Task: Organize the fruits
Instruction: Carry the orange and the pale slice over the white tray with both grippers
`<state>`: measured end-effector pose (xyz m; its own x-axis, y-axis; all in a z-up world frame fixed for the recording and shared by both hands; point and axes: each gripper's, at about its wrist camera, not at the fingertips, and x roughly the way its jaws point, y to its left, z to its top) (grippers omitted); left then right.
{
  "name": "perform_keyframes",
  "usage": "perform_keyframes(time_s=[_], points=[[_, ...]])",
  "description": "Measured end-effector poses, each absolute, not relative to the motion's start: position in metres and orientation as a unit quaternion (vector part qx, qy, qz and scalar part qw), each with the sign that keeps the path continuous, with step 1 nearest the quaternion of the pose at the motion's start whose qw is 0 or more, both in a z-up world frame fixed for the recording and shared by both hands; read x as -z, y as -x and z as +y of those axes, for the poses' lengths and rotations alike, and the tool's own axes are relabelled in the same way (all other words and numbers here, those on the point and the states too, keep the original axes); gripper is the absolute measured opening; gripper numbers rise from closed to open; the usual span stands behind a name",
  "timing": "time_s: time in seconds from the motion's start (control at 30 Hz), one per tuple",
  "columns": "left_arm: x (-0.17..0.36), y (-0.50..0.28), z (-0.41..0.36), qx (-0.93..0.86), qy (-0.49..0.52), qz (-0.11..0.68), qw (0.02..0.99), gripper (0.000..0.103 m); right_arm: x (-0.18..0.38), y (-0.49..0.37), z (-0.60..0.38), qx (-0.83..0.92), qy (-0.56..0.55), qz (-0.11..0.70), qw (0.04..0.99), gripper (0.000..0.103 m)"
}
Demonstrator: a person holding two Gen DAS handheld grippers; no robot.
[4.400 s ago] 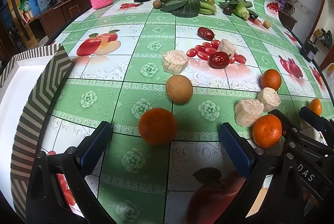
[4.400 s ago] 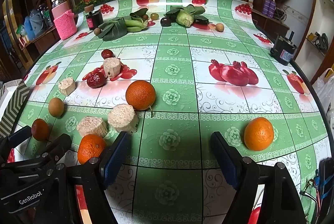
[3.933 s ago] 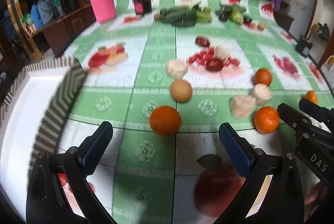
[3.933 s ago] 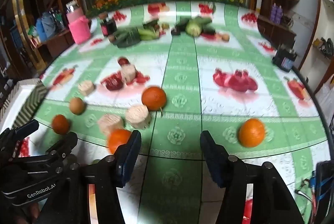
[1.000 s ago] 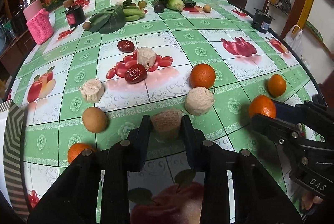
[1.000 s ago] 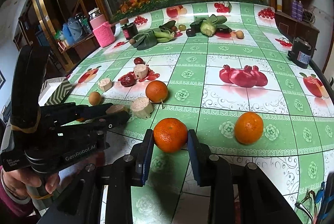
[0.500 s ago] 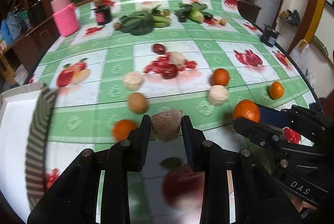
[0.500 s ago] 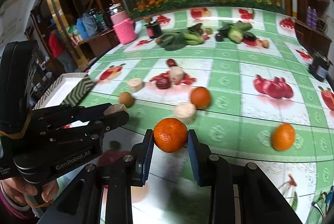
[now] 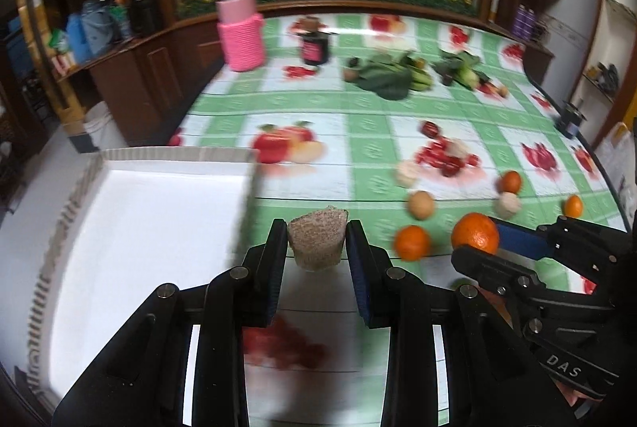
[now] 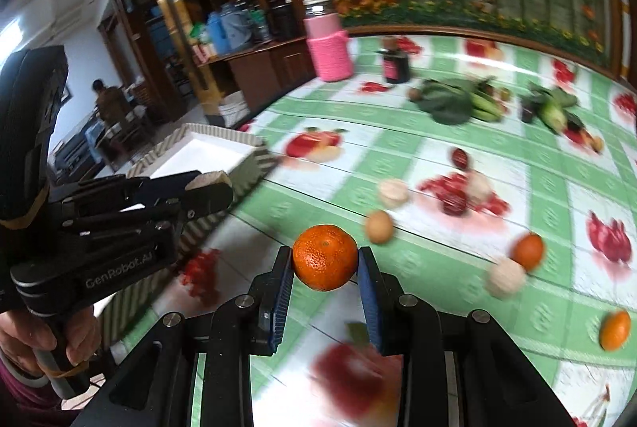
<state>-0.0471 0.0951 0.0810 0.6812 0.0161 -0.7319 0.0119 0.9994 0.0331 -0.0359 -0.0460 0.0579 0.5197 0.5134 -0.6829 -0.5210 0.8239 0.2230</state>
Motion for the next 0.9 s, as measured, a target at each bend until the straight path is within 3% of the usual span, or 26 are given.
perform_keyframes(time_s=[0.47, 0.9], points=[[-0.080, 0.049, 0.193, -0.091, 0.007, 0.405, 0.910, 0.029, -0.068, 0.028, 0.059, -0.374, 0.053, 0.386, 0.842, 0.031], [-0.067, 0.031, 0.233, -0.119, 0.022, 0.427, 0.896, 0.030, -0.064, 0.004, 0.106, -0.395, 0.074, 0.396, 0.826, 0.031]])
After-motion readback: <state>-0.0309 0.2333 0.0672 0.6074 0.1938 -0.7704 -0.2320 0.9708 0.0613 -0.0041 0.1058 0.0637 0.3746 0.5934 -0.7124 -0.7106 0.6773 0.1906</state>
